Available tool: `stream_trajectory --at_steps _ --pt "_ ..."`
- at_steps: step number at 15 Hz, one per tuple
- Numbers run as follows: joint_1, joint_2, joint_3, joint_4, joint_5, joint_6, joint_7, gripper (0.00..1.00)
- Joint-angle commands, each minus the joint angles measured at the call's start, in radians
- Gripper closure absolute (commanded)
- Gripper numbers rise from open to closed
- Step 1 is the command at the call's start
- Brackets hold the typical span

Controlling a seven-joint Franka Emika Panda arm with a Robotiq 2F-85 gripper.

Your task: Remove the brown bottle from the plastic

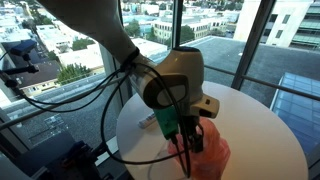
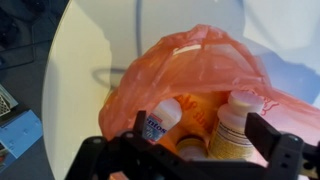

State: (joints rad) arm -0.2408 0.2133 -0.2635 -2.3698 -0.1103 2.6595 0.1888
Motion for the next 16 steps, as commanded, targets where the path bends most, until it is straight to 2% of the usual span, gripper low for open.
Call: stream_trajectory --at_steps 1,16 --pt "-0.011 0.042 -0.02 0.032 0.015 0.007 -0.032 0.0" --pt "-0.062 -0.012 -0.143 -0.025 -0.007 -0.026 -0.015 0.0"
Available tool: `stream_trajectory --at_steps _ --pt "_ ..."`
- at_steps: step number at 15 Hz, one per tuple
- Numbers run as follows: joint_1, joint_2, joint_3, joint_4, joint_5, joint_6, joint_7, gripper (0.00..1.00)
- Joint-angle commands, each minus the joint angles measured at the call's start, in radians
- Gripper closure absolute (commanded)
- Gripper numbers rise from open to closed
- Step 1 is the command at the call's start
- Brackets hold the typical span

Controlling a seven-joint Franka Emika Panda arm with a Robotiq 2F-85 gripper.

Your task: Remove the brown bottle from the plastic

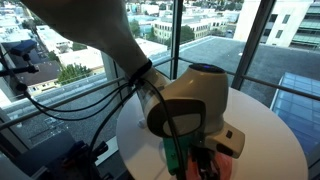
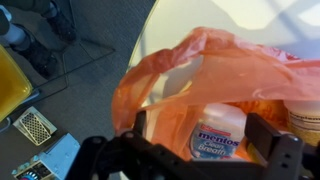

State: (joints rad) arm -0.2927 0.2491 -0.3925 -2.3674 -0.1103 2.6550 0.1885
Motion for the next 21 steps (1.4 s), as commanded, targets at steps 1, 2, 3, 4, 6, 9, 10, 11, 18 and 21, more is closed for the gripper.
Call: stream_trajectory --at_steps 1,2,3,4,6,9,10,11,18,21 --pt "-0.005 -0.052 -0.022 -0.032 -0.017 -0.013 -0.007 0.0" --pt "-0.002 -0.057 -0.025 -0.036 -0.022 -0.005 -0.005 0.0" --pt "0.001 -0.063 -0.026 -0.039 -0.027 -0.002 -0.005 0.0" --pt "0.007 -0.068 -0.025 -0.04 -0.035 0.003 0.003 0.0" --pt "0.02 -0.076 -0.02 -0.036 -0.053 0.003 0.015 0.0" --pt "0.045 -0.077 -0.01 -0.018 -0.079 -0.003 0.039 0.0" --pt "0.054 -0.075 -0.005 -0.01 -0.083 -0.006 0.046 0.0" --pt "0.06 -0.073 0.002 -0.002 -0.08 -0.009 0.046 0.0" --pt "0.066 -0.057 0.038 0.014 -0.055 -0.001 0.029 0.0" --pt "0.066 -0.055 0.039 0.013 -0.055 -0.001 0.029 0.0"
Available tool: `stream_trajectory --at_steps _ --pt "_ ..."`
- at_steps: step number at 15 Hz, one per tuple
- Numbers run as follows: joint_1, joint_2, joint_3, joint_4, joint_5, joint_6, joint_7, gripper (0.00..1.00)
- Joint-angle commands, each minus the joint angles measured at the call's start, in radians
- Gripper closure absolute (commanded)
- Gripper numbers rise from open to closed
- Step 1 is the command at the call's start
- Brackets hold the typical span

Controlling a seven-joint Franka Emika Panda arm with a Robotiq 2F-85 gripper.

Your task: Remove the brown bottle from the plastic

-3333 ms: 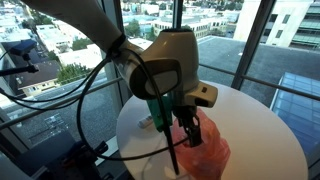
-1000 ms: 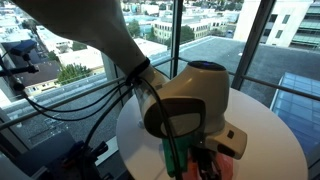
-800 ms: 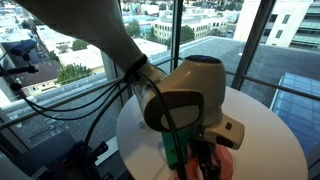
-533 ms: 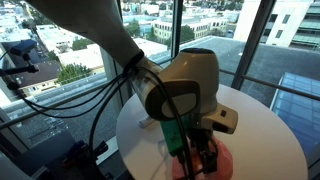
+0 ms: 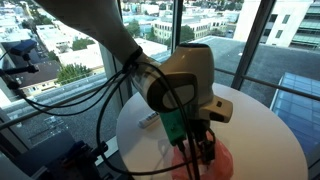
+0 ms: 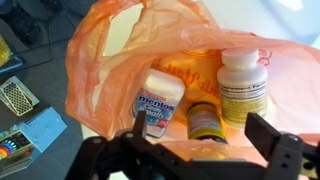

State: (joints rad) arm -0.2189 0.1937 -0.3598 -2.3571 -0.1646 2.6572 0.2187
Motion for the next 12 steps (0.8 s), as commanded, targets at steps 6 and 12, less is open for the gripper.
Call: stream_trajectory --at_steps 6,12 --pt "-0.007 0.015 0.016 -0.009 0.015 0.023 -0.003 0.0" --pt "-0.007 0.073 0.022 0.021 0.04 0.128 -0.006 0.0"
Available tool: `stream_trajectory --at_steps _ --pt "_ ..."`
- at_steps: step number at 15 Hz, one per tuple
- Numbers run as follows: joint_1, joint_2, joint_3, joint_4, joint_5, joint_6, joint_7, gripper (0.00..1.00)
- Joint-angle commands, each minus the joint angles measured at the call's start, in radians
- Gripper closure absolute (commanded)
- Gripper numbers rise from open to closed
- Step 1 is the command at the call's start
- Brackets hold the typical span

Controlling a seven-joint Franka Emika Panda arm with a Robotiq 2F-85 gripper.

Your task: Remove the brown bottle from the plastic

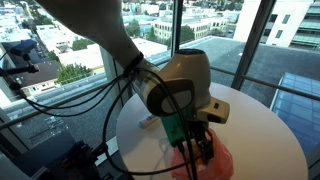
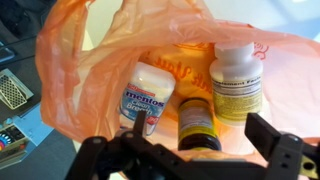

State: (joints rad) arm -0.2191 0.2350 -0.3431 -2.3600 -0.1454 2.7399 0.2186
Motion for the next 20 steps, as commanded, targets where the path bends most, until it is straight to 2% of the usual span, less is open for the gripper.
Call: stream_trajectory --at_steps 1,12,17,18,19,20 --pt "-0.008 0.044 0.004 0.032 0.025 0.06 -0.007 0.0" --pt "-0.021 0.116 -0.002 0.1 0.074 0.158 -0.034 0.0" --pt "-0.027 0.125 -0.001 0.115 0.08 0.168 -0.038 0.0" --pt "-0.028 0.127 -0.001 0.117 0.08 0.166 -0.039 0.06" --pt "-0.029 0.128 0.001 0.117 0.084 0.163 -0.041 0.25" --pt "-0.03 0.127 0.003 0.117 0.086 0.16 -0.044 0.34"
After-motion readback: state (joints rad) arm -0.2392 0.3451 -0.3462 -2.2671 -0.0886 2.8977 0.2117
